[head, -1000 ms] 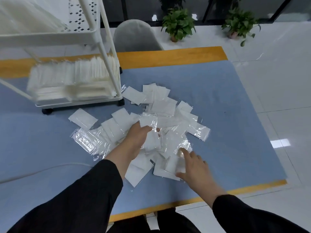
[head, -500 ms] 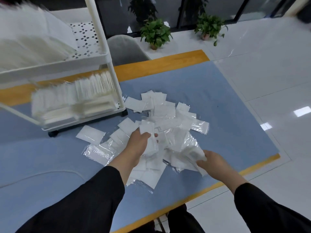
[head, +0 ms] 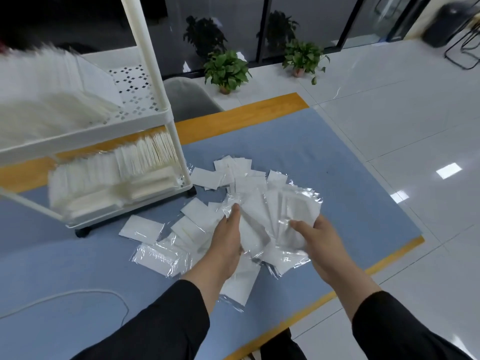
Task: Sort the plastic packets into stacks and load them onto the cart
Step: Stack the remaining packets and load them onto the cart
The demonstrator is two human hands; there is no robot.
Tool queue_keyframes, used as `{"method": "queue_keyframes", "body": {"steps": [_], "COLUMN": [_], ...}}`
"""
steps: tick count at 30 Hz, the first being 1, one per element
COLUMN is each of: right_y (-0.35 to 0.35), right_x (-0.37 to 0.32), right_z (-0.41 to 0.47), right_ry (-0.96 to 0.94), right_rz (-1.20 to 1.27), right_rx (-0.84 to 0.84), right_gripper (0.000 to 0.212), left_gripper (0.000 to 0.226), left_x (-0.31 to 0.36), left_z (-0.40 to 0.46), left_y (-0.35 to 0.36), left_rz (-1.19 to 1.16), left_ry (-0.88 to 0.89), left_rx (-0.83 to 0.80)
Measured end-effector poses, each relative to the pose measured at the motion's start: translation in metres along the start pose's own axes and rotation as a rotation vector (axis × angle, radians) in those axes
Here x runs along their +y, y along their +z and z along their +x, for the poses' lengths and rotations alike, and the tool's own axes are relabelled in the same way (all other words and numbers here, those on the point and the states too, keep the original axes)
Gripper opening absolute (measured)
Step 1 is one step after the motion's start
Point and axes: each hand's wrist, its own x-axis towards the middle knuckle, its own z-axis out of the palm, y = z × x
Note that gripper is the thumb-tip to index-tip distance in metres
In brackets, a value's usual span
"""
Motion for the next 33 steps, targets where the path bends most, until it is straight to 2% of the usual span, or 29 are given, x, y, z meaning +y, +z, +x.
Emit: {"method": "queue_keyframes", "body": {"steps": [2, 4, 6, 9, 12, 13, 15, 17, 19, 22, 24, 28, 30, 33], "right_y": [0.015, 0.026, 0.031, 0.032, 0.042, 0.049, 0.066, 0.080, 0.086, 0.078, 0.064, 0.055, 0.063, 0.079], "right_x": [0.000, 0.003, 0.005, 0.004, -0.001, -0.001, 0.003, 0.005, 0.010, 0.021, 0.032, 0.039, 0.042, 0.047], "right_z": [-0.003, -0.005, -0.006, -0.004, -0.005, -0.004, -0.003, -0.004, 0.001, 0.022, 0.042, 0.075, 0.088, 0.100], "right_ry": [0.015, 0.000, -0.017, -0.044, -0.102, -0.121, -0.105, -0.069, -0.051, 0.027, 0.040, 0.076, 0.087, 0.093], "right_rz": [-0.027, -0.086, -0.135, -0.158, -0.259, -0.327, -0.468, -0.437, -0.326, -0.219, -0.388, -0.627, -0.702, -0.862], "right_rx": [-0.048, -0.089, -0.080, -0.043, -0.024, -0.026, -0.089, -0.218, -0.264, -0.060, 0.085, 0.074, 0.065, 0.157], "right_gripper": [0.025, 0.019, 0.019, 0.012, 0.002, 0.007, 0.023, 0.024, 0.026, 0.034, 0.040, 0.057, 0.059, 0.056], "left_gripper": [0.050, 0.058, 0.070, 0.065, 0.094, 0.093, 0.060, 0.036, 0.027, 0.027, 0.027, 0.016, 0.011, 0.020], "left_x": [0.003, 0.004, 0.005, 0.010, 0.009, 0.008, 0.005, -0.004, -0.008, -0.002, 0.003, 0.013, 0.018, 0.023], "left_z": [-0.002, -0.001, 0.004, 0.008, 0.010, 0.010, 0.007, 0.012, 0.017, 0.024, 0.029, 0.038, 0.042, 0.045], "left_y": [0.005, 0.006, 0.003, -0.006, -0.017, -0.020, -0.022, -0.028, -0.036, -0.052, -0.064, -0.079, -0.083, -0.088], "left_rz": [-0.099, -0.111, -0.070, 0.014, 0.015, 0.033, 0.124, 0.124, 0.042, -0.071, -0.093, -0.074, -0.033, 0.036], "left_ry": [-0.021, -0.014, 0.008, 0.041, -0.012, -0.027, -0.030, 0.007, 0.029, -0.018, -0.041, -0.043, -0.013, 0.036], "left_rx": [-0.038, -0.031, 0.002, 0.064, -0.003, -0.040, -0.085, -0.124, -0.112, -0.013, -0.001, -0.012, -0.008, -0.004]}}
